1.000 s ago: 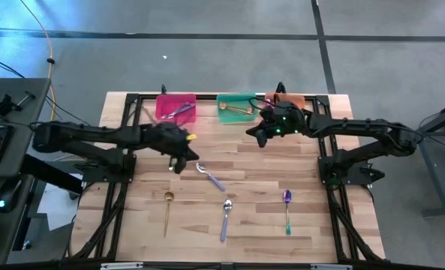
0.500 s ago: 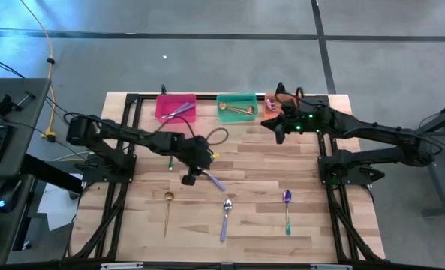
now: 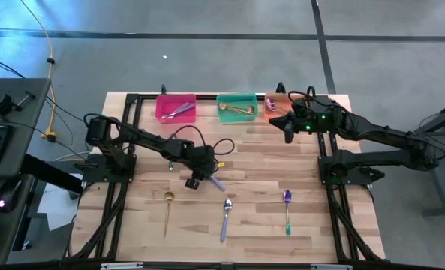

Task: Sort silverware by color (type)
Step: Put the top purple spoon into the pink bin

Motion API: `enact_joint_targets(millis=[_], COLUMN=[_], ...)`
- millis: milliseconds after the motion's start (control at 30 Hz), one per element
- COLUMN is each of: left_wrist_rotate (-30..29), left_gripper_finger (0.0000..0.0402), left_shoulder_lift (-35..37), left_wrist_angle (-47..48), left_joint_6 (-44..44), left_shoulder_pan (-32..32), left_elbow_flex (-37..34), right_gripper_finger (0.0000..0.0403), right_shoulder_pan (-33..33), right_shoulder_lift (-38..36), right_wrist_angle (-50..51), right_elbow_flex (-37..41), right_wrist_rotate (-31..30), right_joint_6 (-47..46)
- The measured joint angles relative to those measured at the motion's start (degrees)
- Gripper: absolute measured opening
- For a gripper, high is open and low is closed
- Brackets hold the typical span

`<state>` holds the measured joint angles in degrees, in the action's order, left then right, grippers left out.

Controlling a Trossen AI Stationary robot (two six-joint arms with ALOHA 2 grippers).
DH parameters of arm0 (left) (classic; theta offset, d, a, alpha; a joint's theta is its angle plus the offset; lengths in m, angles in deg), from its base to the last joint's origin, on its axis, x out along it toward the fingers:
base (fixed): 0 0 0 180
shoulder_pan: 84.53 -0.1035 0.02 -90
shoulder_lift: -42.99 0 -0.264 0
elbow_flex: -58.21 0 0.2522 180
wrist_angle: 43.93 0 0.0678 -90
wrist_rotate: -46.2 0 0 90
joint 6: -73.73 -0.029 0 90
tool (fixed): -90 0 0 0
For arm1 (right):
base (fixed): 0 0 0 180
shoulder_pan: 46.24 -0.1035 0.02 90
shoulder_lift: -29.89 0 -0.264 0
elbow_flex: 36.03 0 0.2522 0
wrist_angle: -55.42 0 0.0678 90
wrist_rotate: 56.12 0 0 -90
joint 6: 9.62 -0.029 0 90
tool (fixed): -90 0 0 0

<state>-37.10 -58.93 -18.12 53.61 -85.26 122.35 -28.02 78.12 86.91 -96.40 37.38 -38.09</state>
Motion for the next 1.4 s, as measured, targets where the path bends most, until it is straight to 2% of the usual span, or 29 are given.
enact_joint_targets(millis=[167, 400, 533, 767, 967, 1133, 1400], left_wrist_rotate=[0.5, 0.7, 1.7, 0.3, -3.3, -5.8, -6.6], left_gripper_finger=[0.0089, 0.0011, 0.0006, 0.0001, 0.0002, 0.0002, 0.0001], left_shoulder_lift=[-0.6, -0.7, 0.3, 7.7, 19.0, 26.9, 28.8], left_wrist_angle=[-0.1, 1.9, 3.3, 10.5, 18.9, 23.8, 24.1], left_joint_6=[0.5, 0.4, 1.0, 4.8, 6.8, 9.2, 7.6], left_shoulder_pan=[0.0, 0.0, -1.1, -6.4, -14.5, -25.4, -45.4], left_elbow_flex=[0.0, -0.1, 0.0, -0.6, -0.5, -0.4, 0.4], right_gripper_finger=[0.0000, 0.0000, 0.0000, 0.0000, 0.0000, 0.0000, 0.0000], right_shoulder_pan=[0.0, 0.0, 0.0, 0.0, 0.1, 0.1, 0.1], right_shoulder_lift=[0.0, 0.0, 0.0, 0.3, 0.6, 1.2, 1.7], right_wrist_angle=[0.0, 0.0, 0.0, -0.2, -0.3, -0.6, -0.9], right_elbow_flex=[0.0, 0.0, 0.0, 0.0, 0.0, 0.0, 0.0], right_wrist_rotate=[0.0, 0.0, -0.1, -0.5, -0.5, -0.5, -1.0], right_joint_6=[-0.2, 0.0, 0.3, 1.2, 2.0, 2.0, 1.8])
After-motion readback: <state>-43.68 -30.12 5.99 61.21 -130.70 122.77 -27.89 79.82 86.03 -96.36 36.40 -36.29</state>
